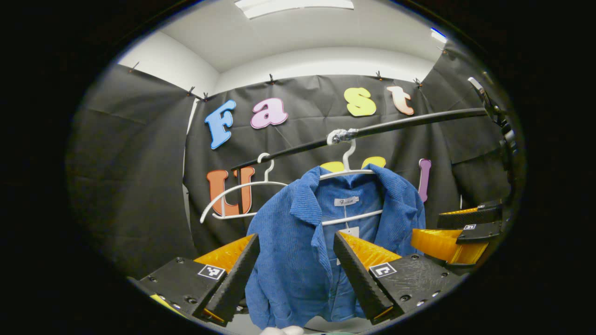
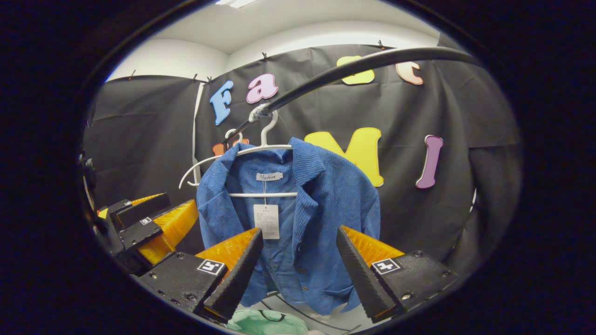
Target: Grasp the clothes on the hanger with both hands and then place them into the laundry hamper below.
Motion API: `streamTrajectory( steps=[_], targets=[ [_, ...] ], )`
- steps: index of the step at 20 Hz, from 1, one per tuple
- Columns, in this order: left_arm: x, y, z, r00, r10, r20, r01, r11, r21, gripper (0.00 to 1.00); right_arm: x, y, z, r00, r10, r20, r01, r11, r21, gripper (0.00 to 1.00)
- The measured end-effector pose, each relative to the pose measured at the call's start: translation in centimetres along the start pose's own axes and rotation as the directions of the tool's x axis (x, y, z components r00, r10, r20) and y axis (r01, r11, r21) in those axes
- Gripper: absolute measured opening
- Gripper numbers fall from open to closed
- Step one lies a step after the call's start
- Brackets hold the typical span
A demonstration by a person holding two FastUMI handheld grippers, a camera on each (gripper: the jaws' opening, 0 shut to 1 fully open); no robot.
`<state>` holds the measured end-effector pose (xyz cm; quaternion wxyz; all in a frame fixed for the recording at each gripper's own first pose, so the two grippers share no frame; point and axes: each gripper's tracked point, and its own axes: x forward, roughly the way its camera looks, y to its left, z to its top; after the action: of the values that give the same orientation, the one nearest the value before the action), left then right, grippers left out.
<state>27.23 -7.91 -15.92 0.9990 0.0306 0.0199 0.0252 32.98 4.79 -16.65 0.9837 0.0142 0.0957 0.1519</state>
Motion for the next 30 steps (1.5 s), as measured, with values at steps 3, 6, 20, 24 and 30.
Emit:
streamTrajectory(
  steps=[3,6,20,24,30],
  targets=[
    [3.2,-0.5,-1.4,0.999,0.002,-0.043,-0.003,1.0,-0.025,0.99,3.4,-0.8,0.0,1.0,0.002,-0.012,-0.003,1.0,-0.015,0.99],
    [5.4,-0.3,-2.4,0.998,0.022,-0.066,-0.024,0.999,-0.034,0.99,5.8,-1.0,-0.1,0.999,0.017,-0.03,-0.017,1.0,-0.005,0.96],
    [10.5,-1.1,-6.2,0.981,0.06,-0.186,-0.07,0.997,-0.046,0.22,10.4,-0.8,-2.4,0.978,0.161,-0.132,-0.146,0.982,0.117,0.08],
    [10.2,-0.3,-6.7,0.975,0.065,-0.211,-0.08,0.995,-0.064,0.0,10.3,-1.4,-2.7,0.942,0.303,-0.145,-0.274,0.942,0.192,0.04],
    [9.7,1.6,-6.3,0.975,0.088,-0.206,-0.104,0.992,-0.07,0.0,9.0,-1.9,-1.1,0.876,0.477,-0.064,-0.434,0.84,0.325,0.04]
  ],
)
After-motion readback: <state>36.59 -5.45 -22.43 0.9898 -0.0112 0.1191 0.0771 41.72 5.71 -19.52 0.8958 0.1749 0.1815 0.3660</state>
